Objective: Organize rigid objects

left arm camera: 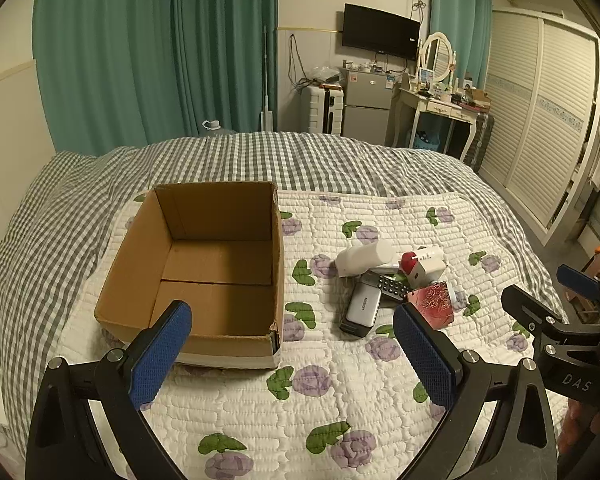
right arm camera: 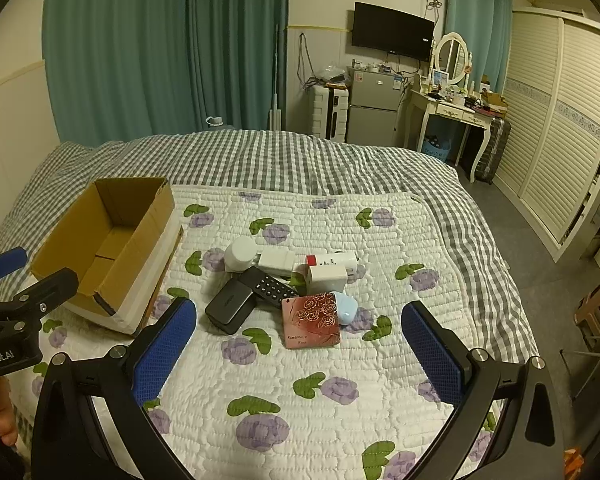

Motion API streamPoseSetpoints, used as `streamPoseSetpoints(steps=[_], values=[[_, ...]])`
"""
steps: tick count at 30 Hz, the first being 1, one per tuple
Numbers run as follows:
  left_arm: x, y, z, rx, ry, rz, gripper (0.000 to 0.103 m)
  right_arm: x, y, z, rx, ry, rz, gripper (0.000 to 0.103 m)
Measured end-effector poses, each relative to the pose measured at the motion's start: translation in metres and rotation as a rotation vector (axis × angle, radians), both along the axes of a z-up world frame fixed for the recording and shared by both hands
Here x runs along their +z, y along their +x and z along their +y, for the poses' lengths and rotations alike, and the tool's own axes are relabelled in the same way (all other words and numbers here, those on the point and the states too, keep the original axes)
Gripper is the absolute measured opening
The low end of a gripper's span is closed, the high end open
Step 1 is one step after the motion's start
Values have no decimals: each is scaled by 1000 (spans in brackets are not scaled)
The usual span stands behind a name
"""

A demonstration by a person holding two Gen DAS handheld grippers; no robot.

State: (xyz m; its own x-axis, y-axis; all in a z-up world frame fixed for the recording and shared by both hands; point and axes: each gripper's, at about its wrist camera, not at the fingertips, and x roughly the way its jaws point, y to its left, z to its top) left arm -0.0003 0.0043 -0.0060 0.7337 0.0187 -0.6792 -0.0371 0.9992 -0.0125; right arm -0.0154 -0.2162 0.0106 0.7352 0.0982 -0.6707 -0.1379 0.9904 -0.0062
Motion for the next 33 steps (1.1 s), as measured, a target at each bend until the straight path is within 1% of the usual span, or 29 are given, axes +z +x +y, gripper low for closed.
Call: streamPoseSetpoints(steps=[33], values=[[-3, 1, 0, 1, 2, 10, 103, -4, 1, 2, 3, 0, 11, 103]])
